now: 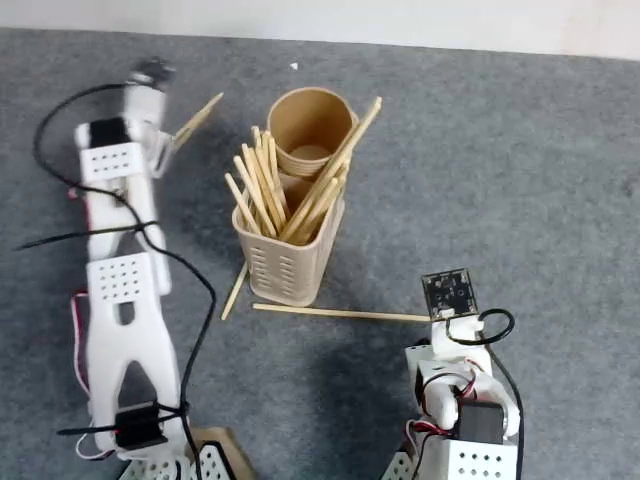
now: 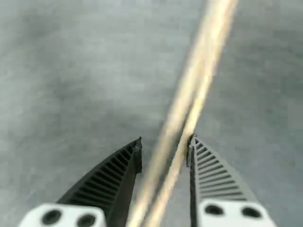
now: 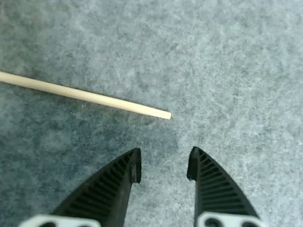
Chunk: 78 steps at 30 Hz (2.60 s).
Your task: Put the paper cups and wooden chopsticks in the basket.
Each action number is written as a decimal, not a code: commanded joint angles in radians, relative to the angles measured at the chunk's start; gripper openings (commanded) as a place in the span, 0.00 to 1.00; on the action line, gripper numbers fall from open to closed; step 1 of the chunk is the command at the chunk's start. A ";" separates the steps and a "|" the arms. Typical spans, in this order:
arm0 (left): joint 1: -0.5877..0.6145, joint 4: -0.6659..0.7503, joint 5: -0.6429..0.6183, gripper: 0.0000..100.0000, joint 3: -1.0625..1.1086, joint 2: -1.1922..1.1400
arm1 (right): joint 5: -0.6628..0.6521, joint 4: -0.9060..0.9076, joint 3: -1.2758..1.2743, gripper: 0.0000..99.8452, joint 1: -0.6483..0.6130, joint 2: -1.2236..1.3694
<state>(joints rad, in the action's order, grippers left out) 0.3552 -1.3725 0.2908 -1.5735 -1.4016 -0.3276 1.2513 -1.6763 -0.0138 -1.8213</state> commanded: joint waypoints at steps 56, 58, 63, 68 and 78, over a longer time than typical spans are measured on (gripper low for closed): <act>0.082 -0.316 0.028 0.18 -0.093 -0.071 | -0.009 0.005 -0.117 0.17 0.012 -0.012; 0.079 -0.368 0.028 0.18 -0.093 -0.042 | -0.009 0.005 -0.117 0.17 0.012 -0.012; 0.071 -0.396 0.028 0.18 -0.093 0.051 | -0.009 0.005 -0.117 0.17 0.012 -0.012; 0.064 -0.396 0.023 0.18 -0.093 0.205 | -0.009 0.005 -0.117 0.17 0.012 -0.012; 0.013 -0.396 0.028 0.18 -0.093 0.157 | -0.009 0.005 -0.117 0.17 0.012 -0.012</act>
<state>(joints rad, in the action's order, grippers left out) 0.4043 -1.7653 0.3107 -1.6533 -1.2359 -0.3276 1.2513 -1.6763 -0.0138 -1.8213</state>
